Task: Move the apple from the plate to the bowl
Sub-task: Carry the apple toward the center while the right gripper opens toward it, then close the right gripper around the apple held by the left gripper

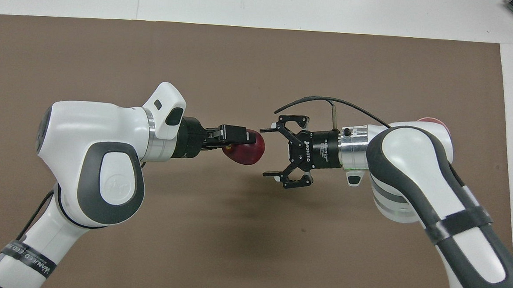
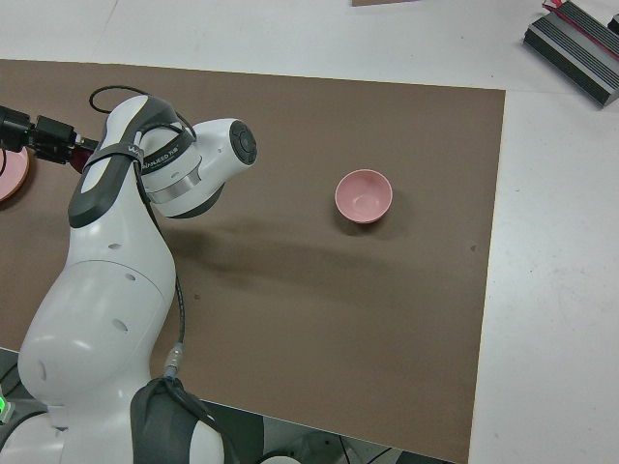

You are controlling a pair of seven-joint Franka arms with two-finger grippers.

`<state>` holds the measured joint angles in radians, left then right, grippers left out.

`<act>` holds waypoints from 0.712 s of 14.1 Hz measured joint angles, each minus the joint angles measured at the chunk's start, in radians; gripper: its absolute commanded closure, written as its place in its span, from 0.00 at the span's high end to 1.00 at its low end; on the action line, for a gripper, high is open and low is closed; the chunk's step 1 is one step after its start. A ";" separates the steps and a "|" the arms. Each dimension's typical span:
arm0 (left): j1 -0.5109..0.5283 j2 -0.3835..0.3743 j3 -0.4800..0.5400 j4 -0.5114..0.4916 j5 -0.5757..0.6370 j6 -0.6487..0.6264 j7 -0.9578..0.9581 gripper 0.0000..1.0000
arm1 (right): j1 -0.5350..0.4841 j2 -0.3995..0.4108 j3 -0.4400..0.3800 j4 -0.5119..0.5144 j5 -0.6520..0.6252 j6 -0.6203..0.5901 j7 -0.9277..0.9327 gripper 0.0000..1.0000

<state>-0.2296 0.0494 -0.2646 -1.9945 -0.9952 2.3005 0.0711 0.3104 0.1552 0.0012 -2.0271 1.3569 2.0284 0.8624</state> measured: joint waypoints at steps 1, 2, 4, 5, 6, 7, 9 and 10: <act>0.000 -0.001 0.001 0.000 0.000 0.000 0.000 0.00 | 0.005 0.000 0.000 0.000 0.007 0.011 0.002 1.00; 0.000 -0.001 0.002 0.000 0.000 0.000 -0.002 0.00 | 0.009 0.000 0.000 0.000 0.022 0.016 0.003 1.00; 0.000 -0.002 0.001 0.000 0.000 0.000 -0.006 0.00 | 0.015 0.000 0.000 0.000 0.044 0.021 0.007 1.00; 0.000 -0.002 0.000 0.000 0.000 0.000 -0.007 0.00 | 0.024 0.000 -0.001 0.000 0.064 0.030 0.012 1.00; 0.000 -0.002 -0.001 0.000 0.000 0.000 -0.009 0.00 | 0.040 0.000 0.000 0.000 0.090 0.050 0.016 1.00; 0.000 -0.002 -0.003 0.000 0.000 0.000 -0.013 0.00 | 0.060 0.000 0.000 0.000 0.110 0.076 0.022 1.00; 0.000 -0.002 -0.010 0.000 0.000 0.000 -0.022 0.00 | 0.093 0.000 0.001 0.002 0.124 0.114 0.047 0.26; 0.000 -0.002 -0.014 0.000 0.000 -0.001 -0.025 0.00 | 0.094 0.000 0.001 0.004 0.129 0.117 0.050 0.00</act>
<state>-0.2296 0.0472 -0.2789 -1.9950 -0.9952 2.2996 0.0457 0.4047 0.1551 0.0020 -2.0229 1.4855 2.1452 0.9127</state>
